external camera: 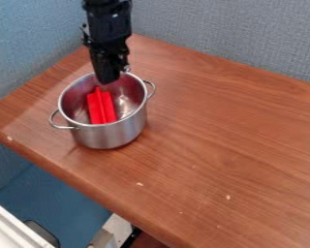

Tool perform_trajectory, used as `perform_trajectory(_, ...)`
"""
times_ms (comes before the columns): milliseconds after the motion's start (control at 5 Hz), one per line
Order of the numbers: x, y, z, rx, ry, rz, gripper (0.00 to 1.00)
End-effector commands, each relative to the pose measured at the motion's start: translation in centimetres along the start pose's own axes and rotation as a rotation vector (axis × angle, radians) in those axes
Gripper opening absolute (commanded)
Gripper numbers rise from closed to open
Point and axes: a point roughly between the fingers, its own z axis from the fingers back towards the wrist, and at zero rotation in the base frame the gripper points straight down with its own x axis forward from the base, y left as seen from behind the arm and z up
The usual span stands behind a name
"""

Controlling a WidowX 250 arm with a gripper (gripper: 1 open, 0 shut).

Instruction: Put the red object in the metal pot

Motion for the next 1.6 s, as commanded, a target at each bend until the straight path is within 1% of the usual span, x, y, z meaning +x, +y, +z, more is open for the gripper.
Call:
perform_trajectory(0, 0.6, 0.1, 2.0, 0.064, -0.058, -0.061, 0.0)
perform_trajectory(200, 0.7, -0.2, 1.7, 0.074, -0.058, -0.123, 0.0)
perform_trajectory(600, 1.0, -0.3, 0.8, 0.079, -0.043, -0.024, 0.0)
perform_trajectory(1200, 0.6, -1.9, 0.0, 0.083, -0.045, -0.062, 0.0)
perform_trajectory(1400, 0.5, -2.2, -0.8, 0.081, -0.041, 0.016, 0.0)
